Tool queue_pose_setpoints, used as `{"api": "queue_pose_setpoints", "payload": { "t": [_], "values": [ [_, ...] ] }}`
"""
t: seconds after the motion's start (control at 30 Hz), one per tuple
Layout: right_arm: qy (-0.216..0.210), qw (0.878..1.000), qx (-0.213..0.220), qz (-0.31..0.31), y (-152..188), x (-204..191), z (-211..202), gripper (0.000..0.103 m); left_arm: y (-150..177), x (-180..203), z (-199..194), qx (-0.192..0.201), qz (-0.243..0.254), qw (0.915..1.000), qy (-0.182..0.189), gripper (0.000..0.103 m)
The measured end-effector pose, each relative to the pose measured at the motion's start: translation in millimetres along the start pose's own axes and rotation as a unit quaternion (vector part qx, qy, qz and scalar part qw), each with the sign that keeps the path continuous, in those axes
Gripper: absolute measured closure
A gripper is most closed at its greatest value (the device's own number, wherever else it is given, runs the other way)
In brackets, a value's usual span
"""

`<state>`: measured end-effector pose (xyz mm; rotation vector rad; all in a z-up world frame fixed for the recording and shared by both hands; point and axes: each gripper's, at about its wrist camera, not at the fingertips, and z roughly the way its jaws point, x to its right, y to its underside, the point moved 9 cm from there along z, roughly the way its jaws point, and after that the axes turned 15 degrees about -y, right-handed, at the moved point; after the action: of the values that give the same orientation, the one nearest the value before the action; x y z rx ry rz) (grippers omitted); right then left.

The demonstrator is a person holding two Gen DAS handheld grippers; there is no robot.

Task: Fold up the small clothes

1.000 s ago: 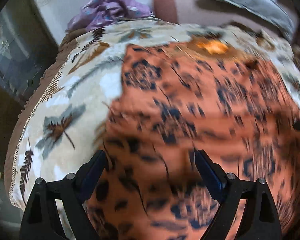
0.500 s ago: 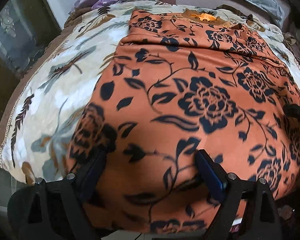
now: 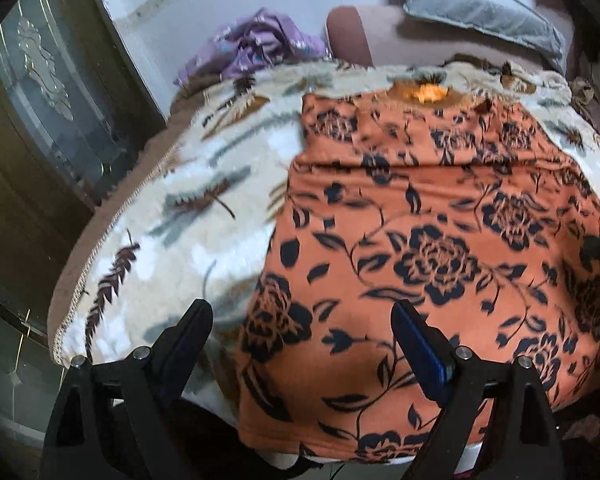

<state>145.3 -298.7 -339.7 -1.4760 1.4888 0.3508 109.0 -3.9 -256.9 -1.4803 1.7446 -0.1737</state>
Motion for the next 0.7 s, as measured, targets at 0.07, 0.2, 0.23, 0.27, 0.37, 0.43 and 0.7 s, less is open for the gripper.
{"api": "queue_pose_setpoints", "payload": {
  "t": [0.07, 0.2, 0.23, 0.27, 0.37, 0.43, 0.7],
  "values": [
    [0.011, 1.000, -0.011, -0.009, 2.1, 1.1, 5.7, 0.070, -4.6, 1.0, -3.9, 0.006, -0.001, 1.0000, -0.001, 0.011],
    [0.021, 0.999, -0.042, -0.024, 12.1, -1.3, 23.0, 0.070, -6.7, 3.9, -7.5, 0.009, 0.002, 1.0000, -0.002, 0.011],
    [0.024, 0.998, -0.047, -0.028, 13.8, -1.4, 24.9, 0.070, -6.5, 4.8, -7.6, 0.008, 0.001, 1.0000, -0.001, 0.011],
    [0.028, 0.998, -0.051, -0.033, 15.9, -1.8, 27.1, 0.070, -5.7, 5.5, -7.8, 0.007, 0.001, 1.0000, -0.001, 0.011],
    [0.033, 0.997, -0.057, -0.045, 18.9, -2.3, 30.1, 0.070, -4.2, 6.8, -6.3, 0.003, 0.000, 1.0000, -0.004, 0.011],
    [0.032, 0.997, -0.057, -0.045, 19.3, -1.8, 29.7, 0.070, -3.9, 6.8, -5.5, 0.002, -0.001, 1.0000, -0.003, 0.011],
    [0.030, 0.997, -0.060, -0.045, 20.7, -2.4, 30.0, 0.070, 0.6, 7.1, 0.0, -0.010, -0.005, 0.9999, -0.003, 0.011]
  ]
}}
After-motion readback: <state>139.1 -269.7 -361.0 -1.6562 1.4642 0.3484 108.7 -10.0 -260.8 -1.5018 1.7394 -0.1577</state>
